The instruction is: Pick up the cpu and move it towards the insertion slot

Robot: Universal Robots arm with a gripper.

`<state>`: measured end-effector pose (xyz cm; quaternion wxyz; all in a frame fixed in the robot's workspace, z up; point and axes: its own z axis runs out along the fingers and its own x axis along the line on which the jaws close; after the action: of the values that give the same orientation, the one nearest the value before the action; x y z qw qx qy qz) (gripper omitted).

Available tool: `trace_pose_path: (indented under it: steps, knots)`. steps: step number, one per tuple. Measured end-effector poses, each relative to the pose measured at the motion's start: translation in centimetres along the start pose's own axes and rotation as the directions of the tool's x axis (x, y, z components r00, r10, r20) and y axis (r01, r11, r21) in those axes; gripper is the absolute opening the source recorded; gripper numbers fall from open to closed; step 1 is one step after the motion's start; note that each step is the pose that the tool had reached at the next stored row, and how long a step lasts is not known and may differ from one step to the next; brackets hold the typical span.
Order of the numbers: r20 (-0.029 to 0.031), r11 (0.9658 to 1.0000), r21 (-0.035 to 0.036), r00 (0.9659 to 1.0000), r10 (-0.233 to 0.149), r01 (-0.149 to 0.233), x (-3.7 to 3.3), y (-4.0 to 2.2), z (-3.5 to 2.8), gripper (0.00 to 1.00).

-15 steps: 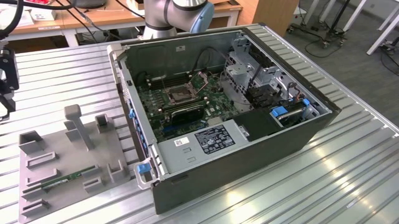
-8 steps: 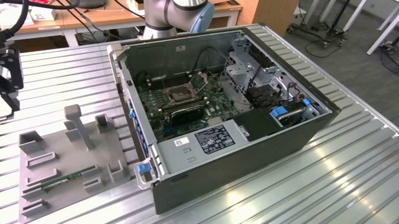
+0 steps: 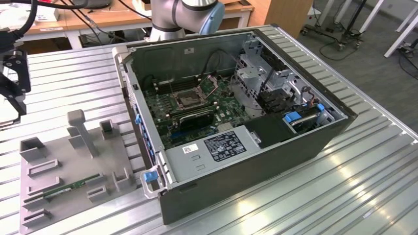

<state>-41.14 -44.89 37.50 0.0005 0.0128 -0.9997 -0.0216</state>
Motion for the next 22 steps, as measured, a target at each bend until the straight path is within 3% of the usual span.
trace_pose_path:
  steps: [22]
  knots:
    - [0.0, 1.0, 0.0, 1.0, 0.0, 0.0, -1.75, -0.05, 0.0, 0.54]
